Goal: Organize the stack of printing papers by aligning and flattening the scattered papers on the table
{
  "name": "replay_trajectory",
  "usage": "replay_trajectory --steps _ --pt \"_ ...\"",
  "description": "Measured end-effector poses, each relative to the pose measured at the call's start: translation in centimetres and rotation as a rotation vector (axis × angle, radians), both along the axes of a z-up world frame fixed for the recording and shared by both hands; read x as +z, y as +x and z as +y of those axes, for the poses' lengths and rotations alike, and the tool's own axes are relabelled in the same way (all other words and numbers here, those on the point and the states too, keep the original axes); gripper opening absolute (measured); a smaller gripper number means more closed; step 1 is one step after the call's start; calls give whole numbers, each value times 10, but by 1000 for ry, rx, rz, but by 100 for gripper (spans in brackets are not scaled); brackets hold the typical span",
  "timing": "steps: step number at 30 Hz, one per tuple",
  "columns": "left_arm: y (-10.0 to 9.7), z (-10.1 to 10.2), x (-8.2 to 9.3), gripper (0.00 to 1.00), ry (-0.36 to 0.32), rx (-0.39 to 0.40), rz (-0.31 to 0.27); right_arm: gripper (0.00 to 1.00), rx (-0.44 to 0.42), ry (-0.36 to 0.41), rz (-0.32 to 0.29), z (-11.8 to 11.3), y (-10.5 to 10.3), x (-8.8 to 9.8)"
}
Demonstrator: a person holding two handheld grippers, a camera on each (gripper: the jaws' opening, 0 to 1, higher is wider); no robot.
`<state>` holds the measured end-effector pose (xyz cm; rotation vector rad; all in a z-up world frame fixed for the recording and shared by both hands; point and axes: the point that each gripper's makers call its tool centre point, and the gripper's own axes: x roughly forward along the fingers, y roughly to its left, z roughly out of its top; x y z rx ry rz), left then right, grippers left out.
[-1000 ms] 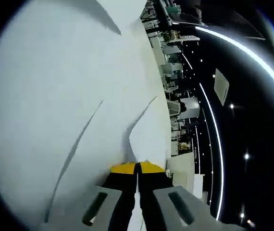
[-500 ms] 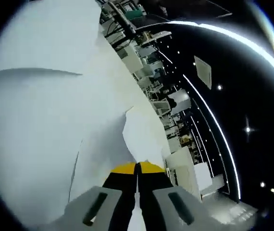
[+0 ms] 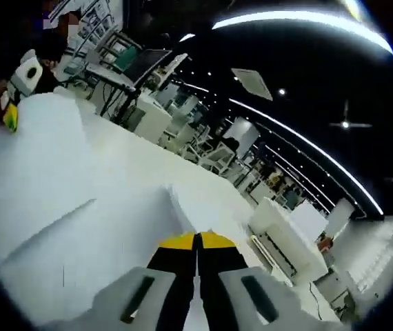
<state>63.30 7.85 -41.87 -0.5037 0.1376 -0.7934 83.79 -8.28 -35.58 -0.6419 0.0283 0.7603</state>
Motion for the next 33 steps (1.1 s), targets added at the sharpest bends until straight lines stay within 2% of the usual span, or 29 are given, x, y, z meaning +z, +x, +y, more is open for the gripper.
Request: replay_trajectory --steps 1,4,7,11,15,20,27,33 --pt "-2 -2 0 6 -15 -21 13 0 6 54 27 2 -7 9" --pt "-1 0 -1 6 -20 -12 20 0 -7 146 91 0 -7 25" --pt "-1 -1 -2 6 -16 -12 22 0 -8 193 114 -3 -17 35" --pt "0 -2 -3 6 -7 -11 22 0 -3 242 136 -8 -15 46" --pt "-1 -4 -4 6 -8 -21 28 0 12 283 165 -6 -25 56" --pt "-1 -4 -5 6 -7 -20 35 0 30 356 207 -2 -35 81" --pt "0 -4 -5 6 -5 -19 33 0 44 345 174 1 -45 108" --pt "1 -3 -4 6 -7 -20 31 0 64 315 79 -5 -67 143"
